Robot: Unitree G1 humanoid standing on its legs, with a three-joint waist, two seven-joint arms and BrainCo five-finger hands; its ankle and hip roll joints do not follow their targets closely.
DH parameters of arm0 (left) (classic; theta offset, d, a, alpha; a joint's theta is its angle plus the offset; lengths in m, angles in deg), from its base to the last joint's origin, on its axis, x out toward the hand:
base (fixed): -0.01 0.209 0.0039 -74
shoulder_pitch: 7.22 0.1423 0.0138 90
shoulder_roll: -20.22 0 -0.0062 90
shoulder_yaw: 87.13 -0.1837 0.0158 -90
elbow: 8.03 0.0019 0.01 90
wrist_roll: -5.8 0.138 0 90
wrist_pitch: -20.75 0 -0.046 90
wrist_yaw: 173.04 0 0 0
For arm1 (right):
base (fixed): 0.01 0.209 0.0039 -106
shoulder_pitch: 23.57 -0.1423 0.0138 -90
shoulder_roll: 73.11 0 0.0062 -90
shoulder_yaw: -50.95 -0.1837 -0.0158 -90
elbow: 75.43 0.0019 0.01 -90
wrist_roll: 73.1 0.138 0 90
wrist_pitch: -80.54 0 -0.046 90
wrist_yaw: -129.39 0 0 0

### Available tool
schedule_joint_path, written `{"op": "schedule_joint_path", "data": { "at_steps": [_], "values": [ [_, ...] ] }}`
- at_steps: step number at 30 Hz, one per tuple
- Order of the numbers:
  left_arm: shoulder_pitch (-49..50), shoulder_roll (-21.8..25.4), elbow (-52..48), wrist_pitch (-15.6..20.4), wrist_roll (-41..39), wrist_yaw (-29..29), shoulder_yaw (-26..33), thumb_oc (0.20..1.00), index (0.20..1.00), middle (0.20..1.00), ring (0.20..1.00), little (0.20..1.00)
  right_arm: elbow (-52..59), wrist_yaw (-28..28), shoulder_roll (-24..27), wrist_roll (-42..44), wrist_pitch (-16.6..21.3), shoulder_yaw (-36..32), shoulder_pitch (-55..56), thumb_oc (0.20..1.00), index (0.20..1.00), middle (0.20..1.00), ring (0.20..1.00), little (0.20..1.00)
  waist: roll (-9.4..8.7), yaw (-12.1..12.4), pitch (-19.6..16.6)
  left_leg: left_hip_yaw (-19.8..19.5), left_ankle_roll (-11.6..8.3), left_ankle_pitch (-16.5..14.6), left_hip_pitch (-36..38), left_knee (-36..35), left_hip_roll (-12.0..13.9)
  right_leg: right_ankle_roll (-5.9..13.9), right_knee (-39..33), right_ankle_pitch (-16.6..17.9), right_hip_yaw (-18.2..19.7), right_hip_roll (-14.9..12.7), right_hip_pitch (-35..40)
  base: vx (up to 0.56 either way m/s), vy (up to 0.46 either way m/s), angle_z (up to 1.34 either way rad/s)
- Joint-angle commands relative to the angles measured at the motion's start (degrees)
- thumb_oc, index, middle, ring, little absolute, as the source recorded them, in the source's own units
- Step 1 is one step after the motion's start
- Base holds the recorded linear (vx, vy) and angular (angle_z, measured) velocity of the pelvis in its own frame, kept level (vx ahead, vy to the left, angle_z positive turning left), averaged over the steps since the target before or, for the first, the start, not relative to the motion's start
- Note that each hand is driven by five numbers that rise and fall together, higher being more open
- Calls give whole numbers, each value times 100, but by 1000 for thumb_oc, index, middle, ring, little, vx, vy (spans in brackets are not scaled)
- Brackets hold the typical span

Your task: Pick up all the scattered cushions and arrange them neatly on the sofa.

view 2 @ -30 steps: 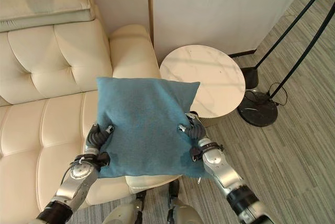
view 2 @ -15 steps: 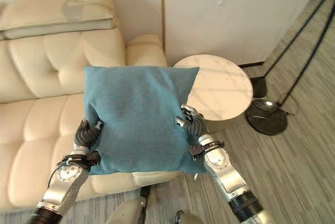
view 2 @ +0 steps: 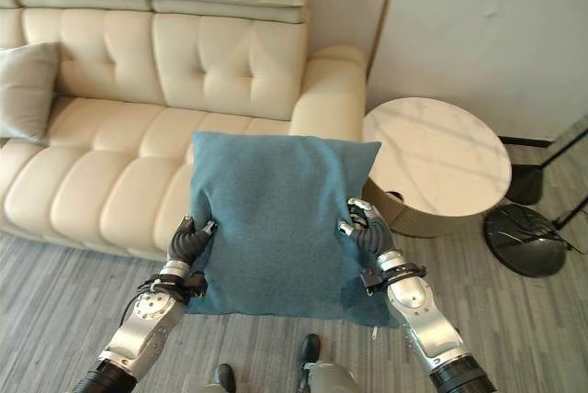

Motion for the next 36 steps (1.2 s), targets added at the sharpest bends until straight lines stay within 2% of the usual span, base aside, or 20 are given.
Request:
{"op": "schedule_joint_path", "data": {
  "at_steps": [1,8,13,14,15,16,19,20,21,24,26,27,28,29,30,31,33,34,35,36],
  "values": [
    [-269,14,-874,451,4,-539,-243,200,200,200,200,200,790,407,-559,17,522,674,-272,200,200,200,200,200,-440,94,-364,-197,73,-192,-424,373,-327,564,-505,-502,416,-148,810,48,124,54],
    [-123,190,-1023,442,38,-559,-88,200,200,200,200,200,697,527,-746,15,441,949,-554,200,200,200,200,200,-589,295,-343,-263,314,-463,-570,681,-593,761,-303,-394,614,-428,723,36,207,0],
    [-223,276,-1078,428,114,-541,-10,200,200,200,200,200,640,571,-891,-49,405,1046,-753,200,200,200,200,200,-546,374,-207,-290,548,-639,-579,815,-804,891,817,-252,729,-798,268,37,252,-12],
    [-290,274,-992,432,165,-530,-16,200,200,200,200,200,592,555,-932,-42,416,1042,-756,200,200,200,200,200,-521,329,-140,-386,580,-707,-520,865,-881,866,1179,-272,934,-690,102,151,252,21],
    [-278,248,-970,452,156,-586,-22,200,200,200,200,200,588,597,-916,-11,399,1036,-727,200,200,200,200,200,-495,291,-145,-503,604,-701,-439,817,-971,823,1096,-313,1161,-460,-65,264,224,32],
    [-232,275,-979,457,167,-600,-8,200,200,200,200,200,595,618,-892,21,408,1058,-759,200,200,200,200,200,-467,262,-139,-558,625,-726,-327,719,-1015,775,914,-272,1167,-326,-319,248,121,41],
    [-309,222,-938,441,177,-577,-65,200,200,200,200,200,564,603,-851,105,431,1046,-799,200,200,200,200,200,-477,154,-43,-760,637,-801,-152,699,-1158,804,657,-106,1252,-97,-731,164,42,33],
    [-314,216,-934,443,177,-576,-66,200,200,200,200,200,561,603,-847,107,433,1045,-803,200,200,200,200,200,-463,145,-31,-772,635,-816,-139,706,-1148,803,655,-114,1237,-90,-710,215,23,51],
    [-370,157,-868,458,207,-585,-86,200,200,200,200,200,539,611,-813,158,439,1013,-812,200,200,200,200,200,-482,66,36,-908,633,-931,5,741,-1269,857,377,31,1249,33,-932,240,16,49],
    [-392,110,-794,482,249,-591,-82,200,200,200,200,200,482,679,-783,227,473,994,-768,200,200,200,200,200,-519,3,30,-1008,598,-1065,225,735,-1366,866,140,150,856,34,-1070,293,-39,30],
    [-296,100,-847,457,195,-700,-91,200,200,200,200,200,570,717,-739,301,486,931,-605,200,200,200,200,200,-558,6,-62,-1073,561,-1156,366,762,-1420,798,14,133,778,5,-866,304,-89,27],
    [-257,80,-849,441,195,-720,-112,200,200,200,200,200,587,733,-712,317,491,921,-518,200,200,200,200,200,-524,-16,-113,-1123,523,-1145,436,780,-1381,734,22,121,852,56,-786,402,-150,49],
    [-230,32,-813,429,175,-738,-169,200,200,200,200,200,579,700,-628,286,513,834,-414,200,200,200,200,200,-462,-76,-236,-1140,361,-1057,470,938,-1287,662,-23,131,883,99,-649,308,-121,77],
    [-228,30,-814,428,175,-738,-170,200,200,200,200,200,581,700,-626,286,513,834,-410,200,200,200,200,200,-456,-82,-238,-1148,358,-1063,468,945,-1281,660,-30,132,873,102,-643,383,-164,93],
    [-248,39,-808,399,194,-803,-232,200,200,200,200,200,615,716,-530,342,522,743,-309,200,200,200,200,200,-389,-173,-317,-1047,121,-769,402,1356,-1115,579,-98,85,869,177,-425,181,-78,76],
    [-246,37,-808,399,194,-804,-234,200,200,200,200,200,619,717,-526,343,520,741,-304,200,200,200,200,200,-382,-176,-318,-1051,117,-780,393,1375,-1109,576,-102,86,862,181,-422,248,-116,44],
    [-288,7,-754,389,177,-799,-228,200,200,200,200,200,641,672,-402,393,564,649,-259,200,200,200,200,200,-352,-240,-335,-821,-85,-376,152,2145,-903,418,-183,-93,940,278,-138,180,-85,14],
    [-289,6,-752,390,177,-799,-229,200,200,200,200,200,643,673,-400,394,564,648,-257,200,200,200,200,200,-348,-234,-330,-817,-88,-385,151,2159,-897,415,-184,-93,944,285,-134,214,-72,-21],
    [-313,-31,-712,362,145,-815,-255,200,200,200,200,200,631,665,-348,394,544,643,-214,200,200,200,200,200,-374,-217,-299,-637,-12,-417,-108,2267,-737,373,-179,-255,1078,272,32,209,-6,-33],
    [-310,-25,-711,337,185,-844,-270,200,200,200,200,200,638,650,-309,339,531,599,-217,200,200,200,200,200,-414,-182,-305,-605,137,-667,-327,1968,-695,409,-199,-345,1223,219,140,274,13,-16]
  ]
}}
